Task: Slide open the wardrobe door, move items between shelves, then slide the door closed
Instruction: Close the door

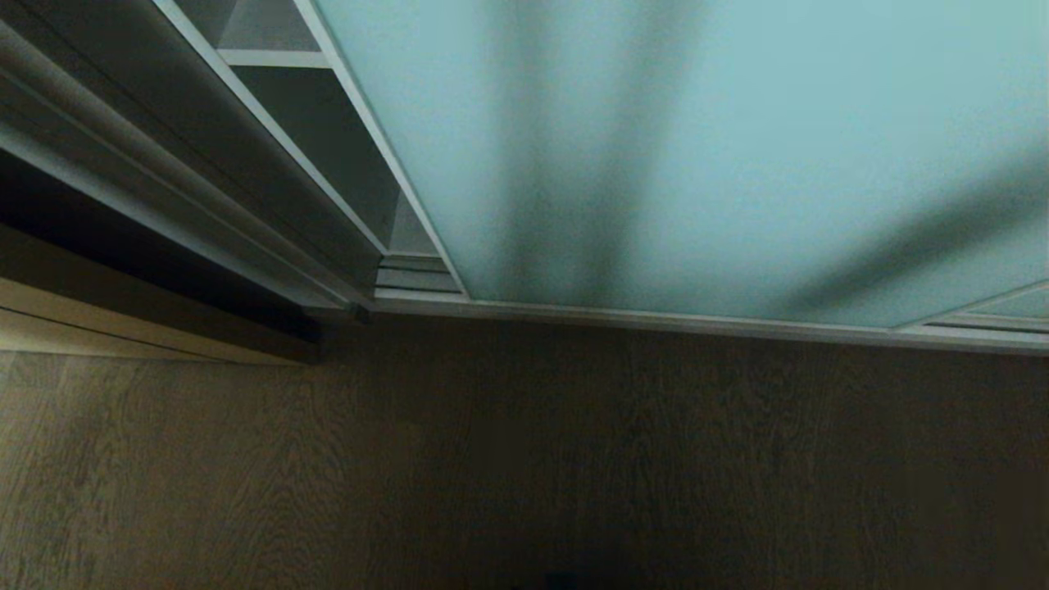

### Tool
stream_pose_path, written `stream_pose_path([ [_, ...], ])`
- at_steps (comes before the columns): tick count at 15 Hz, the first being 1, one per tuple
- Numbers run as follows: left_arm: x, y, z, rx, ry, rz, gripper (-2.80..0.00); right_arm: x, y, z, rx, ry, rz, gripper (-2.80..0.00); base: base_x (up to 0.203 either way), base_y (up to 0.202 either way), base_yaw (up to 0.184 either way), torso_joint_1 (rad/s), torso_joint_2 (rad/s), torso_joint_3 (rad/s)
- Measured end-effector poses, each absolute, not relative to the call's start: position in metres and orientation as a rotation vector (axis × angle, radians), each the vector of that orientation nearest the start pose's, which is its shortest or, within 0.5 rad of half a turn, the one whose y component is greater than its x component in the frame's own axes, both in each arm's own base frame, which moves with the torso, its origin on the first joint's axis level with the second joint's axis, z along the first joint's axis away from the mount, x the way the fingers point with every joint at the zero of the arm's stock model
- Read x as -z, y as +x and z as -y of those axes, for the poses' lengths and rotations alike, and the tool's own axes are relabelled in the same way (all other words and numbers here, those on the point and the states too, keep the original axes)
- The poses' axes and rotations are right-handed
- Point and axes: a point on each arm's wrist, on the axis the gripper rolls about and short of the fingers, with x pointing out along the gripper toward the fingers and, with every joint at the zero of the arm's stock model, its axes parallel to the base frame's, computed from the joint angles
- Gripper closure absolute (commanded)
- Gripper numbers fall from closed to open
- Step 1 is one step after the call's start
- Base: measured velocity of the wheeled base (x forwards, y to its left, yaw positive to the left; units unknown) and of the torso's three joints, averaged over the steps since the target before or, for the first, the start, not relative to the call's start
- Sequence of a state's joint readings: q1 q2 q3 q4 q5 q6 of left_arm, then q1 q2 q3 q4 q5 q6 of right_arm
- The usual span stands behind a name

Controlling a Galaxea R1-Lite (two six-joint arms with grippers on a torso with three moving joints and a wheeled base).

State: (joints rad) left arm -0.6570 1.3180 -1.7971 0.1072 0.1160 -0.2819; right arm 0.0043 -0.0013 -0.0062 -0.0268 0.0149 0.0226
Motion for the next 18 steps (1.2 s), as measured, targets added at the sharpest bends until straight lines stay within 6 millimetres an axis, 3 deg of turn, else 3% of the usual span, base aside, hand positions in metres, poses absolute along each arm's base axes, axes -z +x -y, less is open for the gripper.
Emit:
stream_pose_path([
  [10, -0.473, 0.075, 0.043, 0.477, -0.376, 0.375, 0.00, -0.080, -0.023, 0.000, -0.020, 0.023, 0.034, 0.00, 0.000, 0.000, 0.000, 0.000, 0.00, 0.000],
  [18, -0.462, 0.050, 0.026, 0.449, -0.342, 0.377, 0.00, -0.080, -0.023, 0.000, -0.020, 0.023, 0.034, 0.00, 0.000, 0.000, 0.000, 0.000, 0.00, 0.000],
])
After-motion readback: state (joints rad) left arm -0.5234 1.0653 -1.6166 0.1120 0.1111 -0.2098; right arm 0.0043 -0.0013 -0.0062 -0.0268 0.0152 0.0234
